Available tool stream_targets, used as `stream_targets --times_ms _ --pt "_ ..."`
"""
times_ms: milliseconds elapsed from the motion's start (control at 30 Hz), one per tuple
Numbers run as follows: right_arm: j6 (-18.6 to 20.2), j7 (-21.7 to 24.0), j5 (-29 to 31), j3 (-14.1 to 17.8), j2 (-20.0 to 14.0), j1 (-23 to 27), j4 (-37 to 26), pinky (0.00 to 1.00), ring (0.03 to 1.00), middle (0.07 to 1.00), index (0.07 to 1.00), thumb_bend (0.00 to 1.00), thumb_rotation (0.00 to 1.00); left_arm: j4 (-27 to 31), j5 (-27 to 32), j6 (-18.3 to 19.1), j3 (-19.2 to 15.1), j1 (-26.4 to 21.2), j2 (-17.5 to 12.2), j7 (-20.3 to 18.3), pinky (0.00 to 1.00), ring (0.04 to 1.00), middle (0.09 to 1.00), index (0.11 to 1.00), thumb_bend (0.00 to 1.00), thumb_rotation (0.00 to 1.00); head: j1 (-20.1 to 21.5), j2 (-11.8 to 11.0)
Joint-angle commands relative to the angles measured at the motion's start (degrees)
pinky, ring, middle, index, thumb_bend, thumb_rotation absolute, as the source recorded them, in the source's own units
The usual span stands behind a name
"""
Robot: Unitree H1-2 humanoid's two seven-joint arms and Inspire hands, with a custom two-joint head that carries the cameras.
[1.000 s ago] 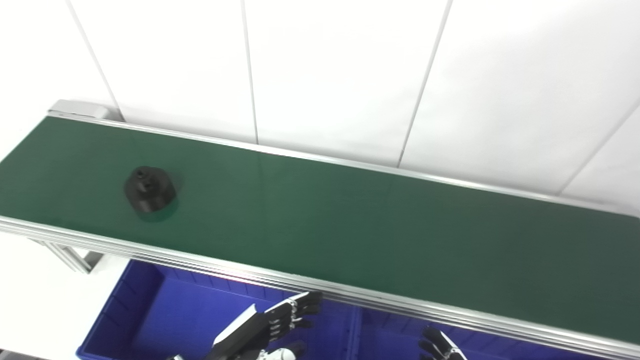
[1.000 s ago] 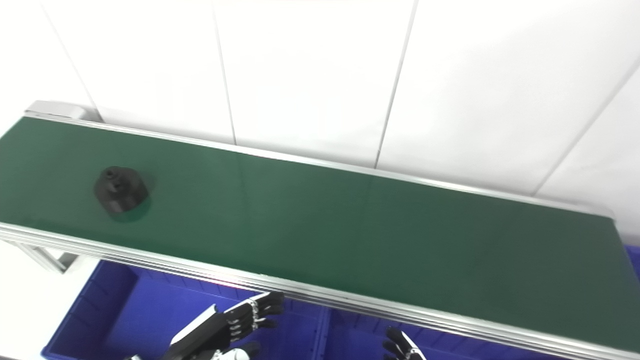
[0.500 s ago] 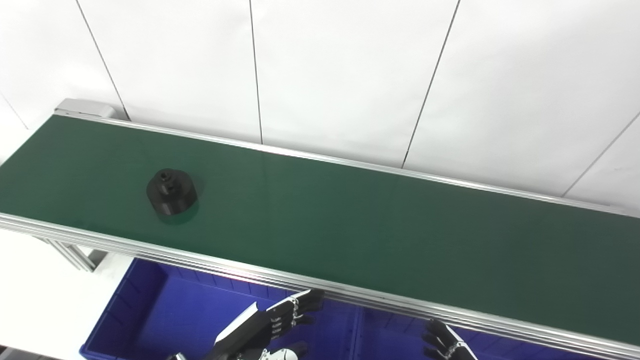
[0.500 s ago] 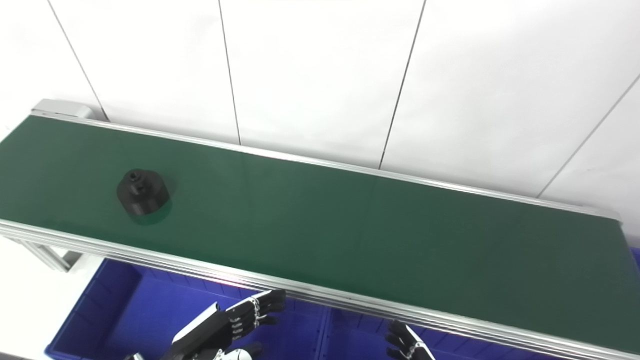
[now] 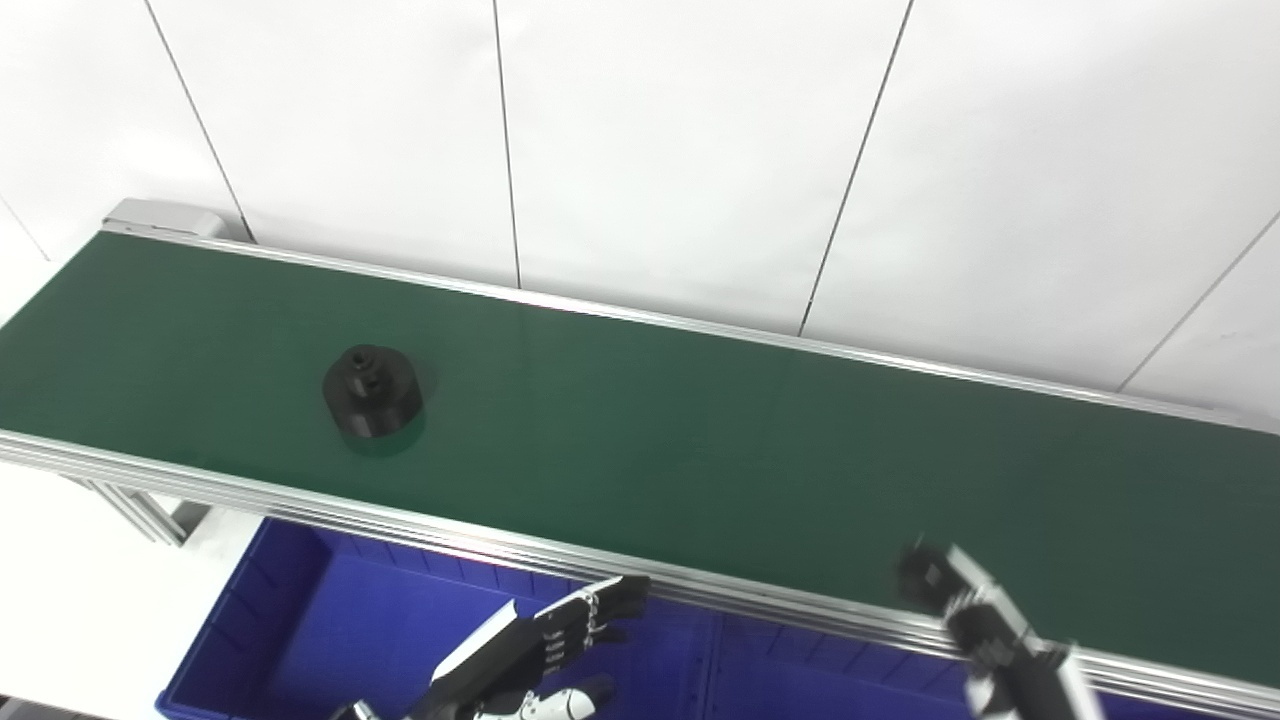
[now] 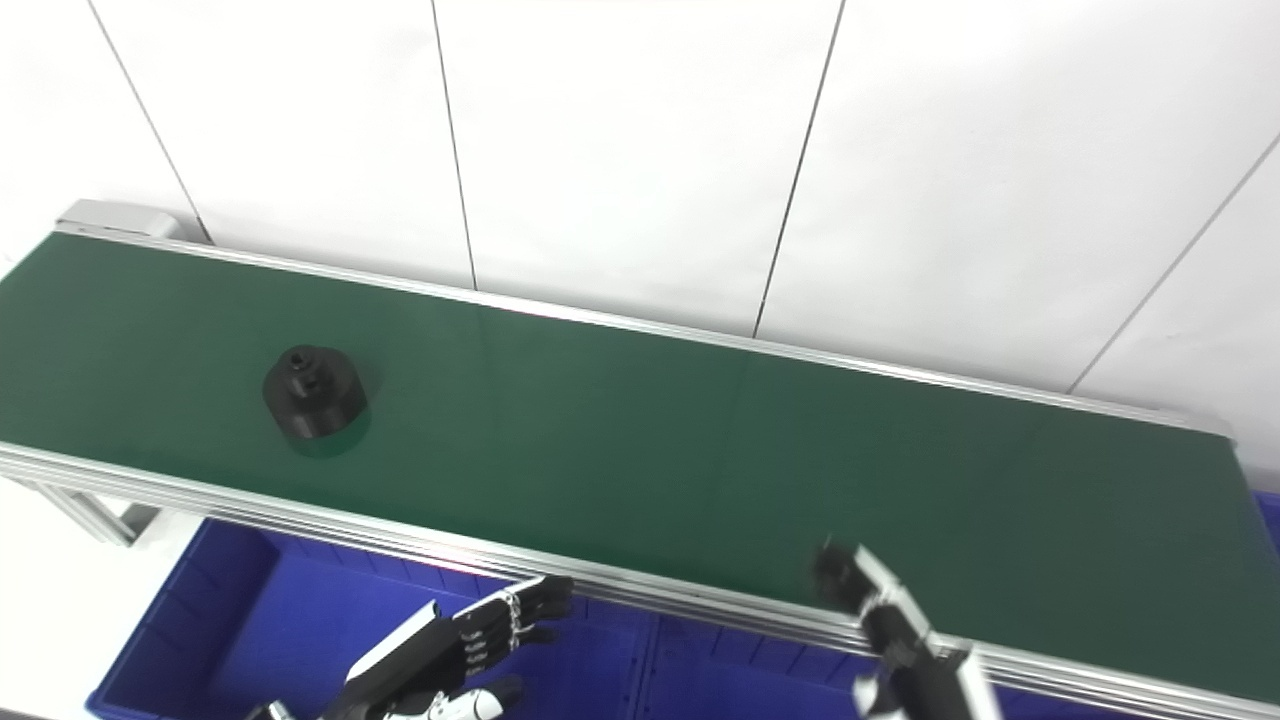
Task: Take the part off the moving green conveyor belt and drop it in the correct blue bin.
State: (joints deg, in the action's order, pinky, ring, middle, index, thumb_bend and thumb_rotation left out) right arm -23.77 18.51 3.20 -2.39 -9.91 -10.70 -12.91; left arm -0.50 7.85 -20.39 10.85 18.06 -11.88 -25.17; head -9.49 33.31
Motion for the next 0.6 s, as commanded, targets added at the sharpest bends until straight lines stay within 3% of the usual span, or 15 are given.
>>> stream_targets --times_ms 0,100,200,267,300,433,567 --pt "-2.5 -2.0 -2.3 1.0 0.1 2.4 -2.8 0.82 0.847 0.855 0.85 0.53 0.86 1.8 0.5 -1.2 0.1 -0.3 -0.4 0.1 0.89 0.932 0.948 0.912 0.34 0.5 -0.1 0.1" --pt "-2.0 -3.3 -8.5 1.1 -0.2 8.5 -4.2 0.79 0.826 0.834 0.826 0.48 0.85 2.4 0.4 -0.8 -0.1 -0.2 -0.5 0.4 0.88 0.931 0.948 0.912 0.34 0.49 0.1 0.4" --pt "-0.8 -3.8 -12.7 0.2 0.0 13.8 -3.7 0.74 0.787 0.811 0.81 0.46 0.73 2.6 0.4 -0.5 -0.1 -0.1 -0.7 0.4 0.89 0.937 0.952 0.915 0.34 0.5 0.5 0.5" --pt "0.4 -4.4 -14.0 -0.4 0.5 16.6 -2.6 0.72 0.771 0.803 0.804 0.48 0.66 2.6 0.4 -0.6 -0.1 -0.1 -0.7 0.5 0.89 0.939 0.954 0.916 0.34 0.5 0.7 0.7" --pt "1.2 -4.6 -14.8 -0.8 0.9 18.4 -1.8 0.7 0.761 0.794 0.793 0.5 0.55 2.6 0.4 -0.6 -0.1 -0.1 -0.7 0.5 0.89 0.938 0.953 0.916 0.34 0.5 0.7 0.7" --pt "3.7 -6.0 -19.4 -2.6 2.9 24.3 1.4 0.69 0.756 0.782 0.781 0.56 0.32 2.5 0.8 -0.9 -0.1 -0.2 -0.6 0.5 0.89 0.939 0.954 0.919 0.33 0.5 0.8 0.9" --pt "4.9 -7.6 -23.8 -3.9 4.0 28.8 5.9 0.67 0.737 0.758 0.758 0.64 0.23 2.7 1.1 -0.6 -0.2 -0.3 -0.7 0.5 0.9 0.941 0.955 0.92 0.33 0.53 1.2 1.0"
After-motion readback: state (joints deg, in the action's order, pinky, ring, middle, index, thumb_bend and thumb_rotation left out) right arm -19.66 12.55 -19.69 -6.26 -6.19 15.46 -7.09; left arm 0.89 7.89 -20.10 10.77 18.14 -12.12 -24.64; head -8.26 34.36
